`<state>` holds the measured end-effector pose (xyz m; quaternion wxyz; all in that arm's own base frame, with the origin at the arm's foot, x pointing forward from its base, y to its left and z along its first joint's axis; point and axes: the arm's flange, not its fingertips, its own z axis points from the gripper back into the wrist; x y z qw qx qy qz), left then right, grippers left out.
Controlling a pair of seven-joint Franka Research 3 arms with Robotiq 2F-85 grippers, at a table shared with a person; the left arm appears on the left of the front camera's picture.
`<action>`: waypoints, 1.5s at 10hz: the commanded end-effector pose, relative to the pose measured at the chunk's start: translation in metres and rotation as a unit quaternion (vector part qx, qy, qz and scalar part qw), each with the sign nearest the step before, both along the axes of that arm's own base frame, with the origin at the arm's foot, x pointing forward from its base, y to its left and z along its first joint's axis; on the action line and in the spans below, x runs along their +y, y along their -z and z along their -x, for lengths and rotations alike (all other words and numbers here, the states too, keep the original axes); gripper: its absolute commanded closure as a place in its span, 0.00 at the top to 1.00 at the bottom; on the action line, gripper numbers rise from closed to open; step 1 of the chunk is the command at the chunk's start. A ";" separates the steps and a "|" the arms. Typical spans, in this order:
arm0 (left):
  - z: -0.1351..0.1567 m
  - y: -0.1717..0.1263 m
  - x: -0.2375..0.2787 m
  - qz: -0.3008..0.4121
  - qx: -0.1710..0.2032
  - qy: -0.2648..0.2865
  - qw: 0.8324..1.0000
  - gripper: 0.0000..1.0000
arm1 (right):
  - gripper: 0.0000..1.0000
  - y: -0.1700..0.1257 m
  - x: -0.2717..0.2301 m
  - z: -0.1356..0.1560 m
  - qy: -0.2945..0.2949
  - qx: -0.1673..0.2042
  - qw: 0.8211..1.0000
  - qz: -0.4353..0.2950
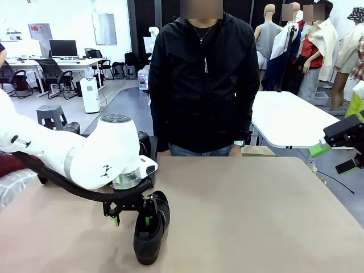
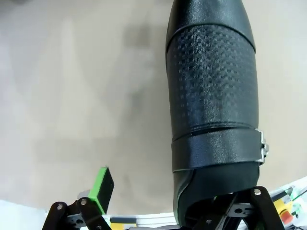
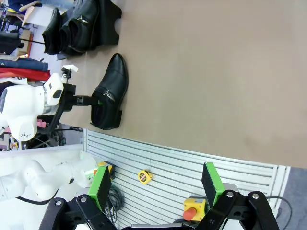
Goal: Organize the shoes by placing them on the stand.
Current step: Place the Shoe from the middle of the table onto the Shoes Stand.
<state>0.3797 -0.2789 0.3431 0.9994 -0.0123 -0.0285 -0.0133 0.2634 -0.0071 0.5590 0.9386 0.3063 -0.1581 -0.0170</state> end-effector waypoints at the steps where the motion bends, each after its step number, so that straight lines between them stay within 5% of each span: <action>1: -0.003 -0.001 -0.005 -0.009 -0.001 -0.009 1.000 0.16 | 1.00 -0.001 -0.001 -0.001 -0.014 -0.009 1.000 -0.013; 2: -0.002 -0.002 -0.006 -0.011 0.001 -0.009 1.000 0.00 | 1.00 -0.001 -0.001 -0.001 -0.014 -0.009 1.000 -0.013; 11: 0.014 -0.015 -0.008 -0.005 -0.015 0.028 0.999 0.00 | 1.00 -0.001 -0.001 -0.001 -0.014 -0.009 1.000 -0.013; 13: 0.036 -0.045 0.003 0.026 -0.008 0.117 0.993 0.00 | 1.00 -0.001 -0.001 -0.001 -0.014 -0.009 1.000 -0.013; 15: 0.087 -0.084 0.025 0.032 -0.034 0.285 0.957 0.00 | 1.00 -0.001 -0.001 -0.001 -0.014 -0.009 1.000 -0.013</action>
